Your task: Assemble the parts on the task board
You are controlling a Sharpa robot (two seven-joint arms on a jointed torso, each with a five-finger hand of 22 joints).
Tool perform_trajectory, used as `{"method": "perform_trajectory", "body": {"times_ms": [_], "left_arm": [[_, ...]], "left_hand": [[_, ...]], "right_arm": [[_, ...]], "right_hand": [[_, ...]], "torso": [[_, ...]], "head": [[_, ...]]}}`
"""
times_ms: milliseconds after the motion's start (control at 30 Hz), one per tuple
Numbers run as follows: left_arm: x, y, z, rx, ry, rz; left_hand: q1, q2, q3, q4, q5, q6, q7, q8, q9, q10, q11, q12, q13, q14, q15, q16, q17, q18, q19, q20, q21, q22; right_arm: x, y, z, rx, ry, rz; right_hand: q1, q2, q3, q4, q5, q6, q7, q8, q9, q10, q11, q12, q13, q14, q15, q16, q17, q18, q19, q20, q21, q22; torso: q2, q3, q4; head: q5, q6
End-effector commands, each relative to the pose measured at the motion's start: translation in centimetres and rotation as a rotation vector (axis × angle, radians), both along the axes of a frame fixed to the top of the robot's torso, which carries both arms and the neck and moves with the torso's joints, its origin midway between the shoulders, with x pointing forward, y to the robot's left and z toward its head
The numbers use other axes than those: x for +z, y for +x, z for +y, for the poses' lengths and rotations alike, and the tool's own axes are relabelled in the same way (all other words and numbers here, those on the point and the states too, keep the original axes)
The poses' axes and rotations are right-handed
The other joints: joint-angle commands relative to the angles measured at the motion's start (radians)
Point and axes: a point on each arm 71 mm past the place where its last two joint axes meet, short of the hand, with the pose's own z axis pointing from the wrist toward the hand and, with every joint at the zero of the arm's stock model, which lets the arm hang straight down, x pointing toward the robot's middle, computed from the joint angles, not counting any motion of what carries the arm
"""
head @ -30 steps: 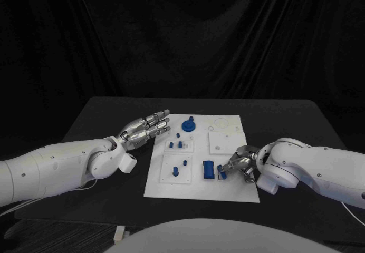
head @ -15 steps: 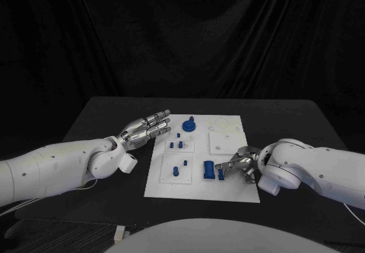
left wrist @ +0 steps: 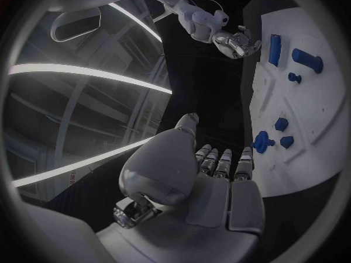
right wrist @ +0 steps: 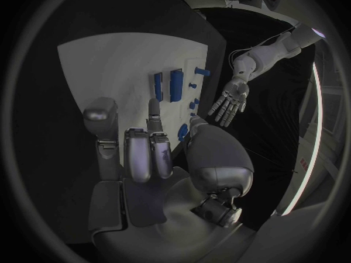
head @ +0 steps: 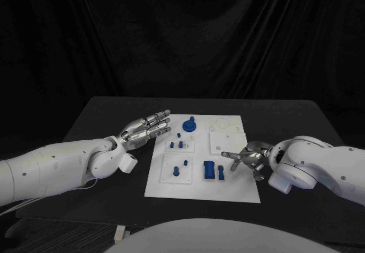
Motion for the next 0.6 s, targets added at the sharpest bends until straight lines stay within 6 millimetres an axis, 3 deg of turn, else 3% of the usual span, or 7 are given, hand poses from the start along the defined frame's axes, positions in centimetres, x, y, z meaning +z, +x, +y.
{"method": "perform_trajectory", "body": {"times_ms": [33, 200, 300, 333, 433, 567, 600], "left_arm": [[0.3, 0.0, 0.0, 0.012, -0.034, -0.032], [0.7, 0.0, 0.0, 0.034, -0.056, -0.077], [1.0, 0.0, 0.0, 0.054, -0.074, -0.119], [1.1, 0.0, 0.0, 0.06, -0.078, -0.129], [1.4, 0.0, -0.1, 0.085, -0.092, -0.175], [1.8, 0.0, -0.3, 0.121, -0.097, -0.23], [1.9, 0.0, -0.3, 0.13, -0.096, -0.242]], "left_hand": [[-0.007, -0.006, -0.007, 0.001, -0.003, 0.013, 0.001, 0.008, 0.002, 0.0, 0.007, -0.003, -0.002, 0.002, 0.007, -0.004, -0.001, 0.01, 0.001, 0.003, 0.004, 0.002], [-0.035, -0.014, -0.039, 0.041, -0.043, 0.035, 0.0, 0.014, 0.004, 0.006, 0.008, -0.001, 0.001, 0.002, 0.001, -0.004, -0.001, 0.011, 0.0, -0.007, 0.004, 0.0], [-0.079, -0.051, -0.098, 0.136, -0.216, 0.056, -0.006, 0.019, 0.006, 0.01, -0.001, 0.0, 0.002, 0.002, -0.02, -0.004, -0.001, 0.011, -0.004, -0.03, 0.001, -0.008], [-0.092, -0.06, -0.112, 0.137, -0.267, 0.061, -0.008, 0.02, 0.007, 0.011, -0.004, 0.0, 0.002, 0.002, -0.025, -0.004, -0.001, 0.011, -0.006, -0.036, 0.0, -0.011], [-0.126, -0.091, -0.144, 0.135, -0.382, 0.077, -0.02, 0.022, 0.008, 0.012, -0.02, 0.0, 0.002, 0.002, -0.05, -0.004, -0.001, 0.011, -0.009, -0.063, -0.003, -0.018], [-0.127, -0.125, -0.144, 0.134, -0.405, 0.094, -0.046, 0.024, 0.009, 0.013, -0.051, 0.001, 0.002, 0.002, -0.086, -0.004, -0.001, 0.011, -0.011, -0.093, -0.004, -0.021], [-0.125, -0.139, -0.138, 0.135, -0.405, 0.095, -0.057, 0.023, 0.009, 0.013, -0.063, 0.0, 0.002, 0.002, -0.1, -0.004, -0.001, 0.011, -0.011, -0.105, -0.005, -0.022]], "right_arm": [[1.8, 0.8, -0.1, -0.058, 0.099, -0.167], [3.3, 1.3, -0.4, -0.125, 0.234, -0.301], [4.3, 1.7, -0.5, -0.163, 0.352, -0.402], [4.5, 1.8, -0.5, -0.172, 0.387, -0.43], [5.1, 2.0, -0.7, -0.208, 0.505, -0.503], [5.6, 2.0, -0.9, -0.229, 0.643, -0.556], [5.6, 1.9, -1.0, -0.227, 0.674, -0.562]], "right_hand": [[-0.036, 0.018, -0.038, 0.0, -0.009, 0.016, -0.002, 0.009, -0.003, 0.105, -0.008, 0.004, 0.263, 0.069, -0.01, -0.003, 0.061, 0.007, 0.002, -0.008, -0.003, 0.097], [-0.06, 0.052, -0.097, 0.0, -0.056, 0.04, -0.009, 0.014, -0.01, 0.105, -0.014, 0.004, 0.263, 0.05, -0.016, -0.052, -0.027, 0.019, -0.019, -0.011, -0.084, 0.077], [-0.048, 0.103, -0.182, -0.003, -0.07, 0.026, 0.002, -0.017, -0.048, 0.004, -0.001, -0.139, 0.092, -0.024, -0.007, -0.307, -0.369, 0.063, -0.117, 0.002, -0.452, -0.053], [-0.053, 0.112, -0.212, -0.001, -0.095, 0.013, 0.019, -0.034, -0.063, -0.189, 0.009, -0.419, -0.202, -0.152, 0.013, -0.625, -0.74, 0.06, -0.168, 0.015, -0.526, -0.105], [-0.032, 0.118, -0.247, -0.002, -0.101, -0.005, 0.053, -0.057, -0.085, -0.443, 0.057, -0.803, -0.532, -0.282, 0.073, -0.848, -0.847, 0.05, -0.287, 0.063, -0.661, -0.213], [0.016, 0.073, -0.255, -0.002, -0.096, -0.07, 0.138, -0.108, -0.137, -0.728, 0.193, -1.165, -0.814, -0.564, 0.222, -1.198, -1.049, 0.006, -0.571, 0.176, -0.763, -0.436], [0.016, 0.073, -0.255, -0.002, -0.096, -0.07, 0.138, -0.108, -0.137, -0.728, 0.193, -1.165, -0.814, -0.564, 0.222, -1.198, -1.049, 0.006, -0.571, 0.176, -0.763, -0.436]], "torso": [[0.0, 0.0, -0.0002], [0.0, 0.0001, -0.0001], [0.0, 0.0, -0.0003], [0.0, 0.0001, -0.0001], [0.0, 0.0001, 0.0], [-0.001, 0.0001, -0.0005], [0.0, 0.0001, -0.0003]], "head": [[0.0, 0.0], [-0.002, 0.0], [-0.005, 0.0], [-0.005, 0.0], [-0.009, 0.0], [-0.012, 0.0], [-0.011, 0.0]]}}
